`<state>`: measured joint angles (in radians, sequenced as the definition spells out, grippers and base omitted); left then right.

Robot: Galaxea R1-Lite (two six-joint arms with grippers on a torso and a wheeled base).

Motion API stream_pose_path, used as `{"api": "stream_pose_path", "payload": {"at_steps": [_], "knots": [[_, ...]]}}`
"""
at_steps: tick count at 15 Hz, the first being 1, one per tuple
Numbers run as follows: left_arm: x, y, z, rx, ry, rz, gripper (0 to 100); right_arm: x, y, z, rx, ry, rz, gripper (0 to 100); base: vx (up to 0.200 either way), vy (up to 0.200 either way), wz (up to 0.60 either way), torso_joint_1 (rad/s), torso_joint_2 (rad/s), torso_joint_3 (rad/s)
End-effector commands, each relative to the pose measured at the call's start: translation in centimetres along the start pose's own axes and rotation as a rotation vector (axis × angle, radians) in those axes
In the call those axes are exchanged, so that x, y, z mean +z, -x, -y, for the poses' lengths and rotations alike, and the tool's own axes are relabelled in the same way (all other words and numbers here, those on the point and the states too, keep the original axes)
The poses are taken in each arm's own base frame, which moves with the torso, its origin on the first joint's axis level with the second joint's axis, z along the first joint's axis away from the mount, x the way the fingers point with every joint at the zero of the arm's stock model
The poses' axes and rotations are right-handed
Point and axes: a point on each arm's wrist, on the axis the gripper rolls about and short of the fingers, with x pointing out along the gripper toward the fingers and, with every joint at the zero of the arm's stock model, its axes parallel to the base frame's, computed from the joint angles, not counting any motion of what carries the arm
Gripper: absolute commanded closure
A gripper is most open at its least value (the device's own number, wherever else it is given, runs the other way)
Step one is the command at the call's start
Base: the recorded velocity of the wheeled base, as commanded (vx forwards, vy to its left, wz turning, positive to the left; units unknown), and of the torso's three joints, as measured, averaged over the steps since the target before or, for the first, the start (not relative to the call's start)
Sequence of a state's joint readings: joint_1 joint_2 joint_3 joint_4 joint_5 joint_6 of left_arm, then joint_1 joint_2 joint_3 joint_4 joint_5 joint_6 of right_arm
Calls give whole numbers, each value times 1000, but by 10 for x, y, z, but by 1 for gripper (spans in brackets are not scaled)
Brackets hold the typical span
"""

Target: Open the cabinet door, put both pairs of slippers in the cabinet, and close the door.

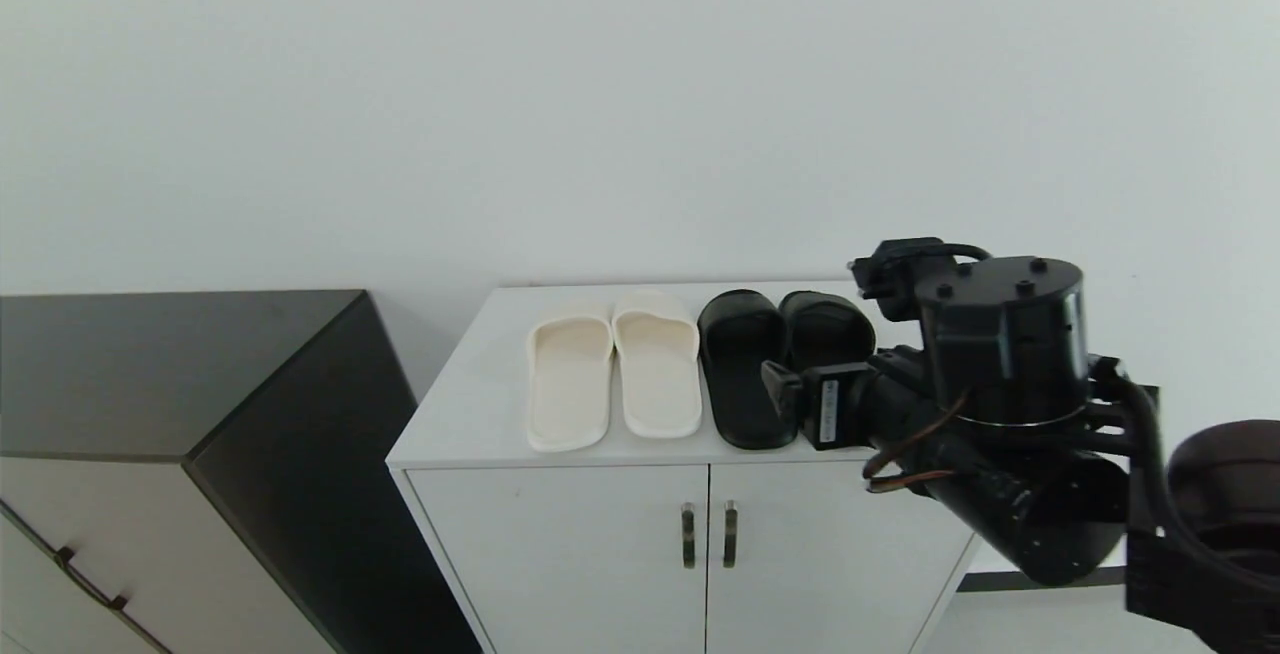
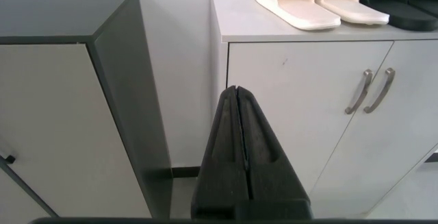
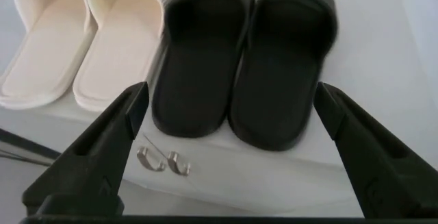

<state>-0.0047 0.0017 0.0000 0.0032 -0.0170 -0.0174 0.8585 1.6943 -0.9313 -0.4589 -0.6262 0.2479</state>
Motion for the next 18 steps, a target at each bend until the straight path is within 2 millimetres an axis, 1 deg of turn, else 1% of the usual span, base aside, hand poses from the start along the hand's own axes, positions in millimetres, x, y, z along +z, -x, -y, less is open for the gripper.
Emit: {"api": "stream_pose_path", "payload": {"at_steps": [1,4,7,10,14,18], "knots": [[0,0,0,0,2,0,100,-11,-41,-12,-66,19,-14,0,0,0,0,0,0,0],[0,0,0,0,2,0,100,-14,-69,-11,-113,27,-19,0,0,0,0,0,0,0],[0,0,0,2,2,0,100,-12,-97,-8,-155,10,-10,0,0,0,0,0,0,0],[0,0,0,2,2,0,100,-19,-125,-5,-189,6,-15,0,0,0,0,0,0,0],[0,0,0,2,2,0,100,-23,-136,-9,-190,4,-15,0,0,0,0,0,0,0],[0,0,0,0,2,0,100,-22,-161,-2,-222,-6,2,0,0,0,0,0,0,0]]}}
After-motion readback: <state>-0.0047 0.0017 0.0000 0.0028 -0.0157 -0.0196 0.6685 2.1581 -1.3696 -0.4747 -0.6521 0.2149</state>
